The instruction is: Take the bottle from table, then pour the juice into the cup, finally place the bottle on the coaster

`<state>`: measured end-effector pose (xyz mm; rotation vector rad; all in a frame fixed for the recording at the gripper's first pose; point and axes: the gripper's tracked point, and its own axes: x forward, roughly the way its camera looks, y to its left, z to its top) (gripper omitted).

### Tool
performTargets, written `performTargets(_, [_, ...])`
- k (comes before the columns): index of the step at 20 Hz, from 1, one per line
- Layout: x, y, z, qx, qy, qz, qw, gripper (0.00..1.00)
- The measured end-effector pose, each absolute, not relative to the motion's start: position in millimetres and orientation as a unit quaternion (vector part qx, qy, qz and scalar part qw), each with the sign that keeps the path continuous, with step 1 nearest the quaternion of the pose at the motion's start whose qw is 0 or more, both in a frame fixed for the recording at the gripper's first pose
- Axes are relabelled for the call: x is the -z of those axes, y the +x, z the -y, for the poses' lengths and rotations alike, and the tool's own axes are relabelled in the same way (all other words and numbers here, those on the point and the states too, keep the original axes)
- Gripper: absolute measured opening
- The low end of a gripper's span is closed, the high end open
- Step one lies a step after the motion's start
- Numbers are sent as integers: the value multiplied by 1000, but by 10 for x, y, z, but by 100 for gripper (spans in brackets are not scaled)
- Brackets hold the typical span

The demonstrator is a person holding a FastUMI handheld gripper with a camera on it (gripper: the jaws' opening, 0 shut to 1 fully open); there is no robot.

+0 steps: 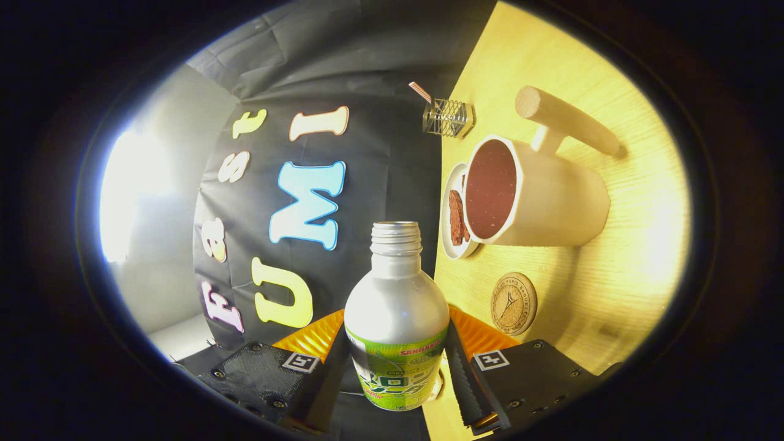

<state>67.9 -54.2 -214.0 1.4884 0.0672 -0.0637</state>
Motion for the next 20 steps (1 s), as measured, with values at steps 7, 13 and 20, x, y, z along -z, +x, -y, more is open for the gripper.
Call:
performTargets(7, [2078,672,604,29,718,-16,695,76])
performTargets(13, [2076,675,601,25,745,-12,666,76])
performTargets(20, [2069,675,613,28,764,-8,644,76])
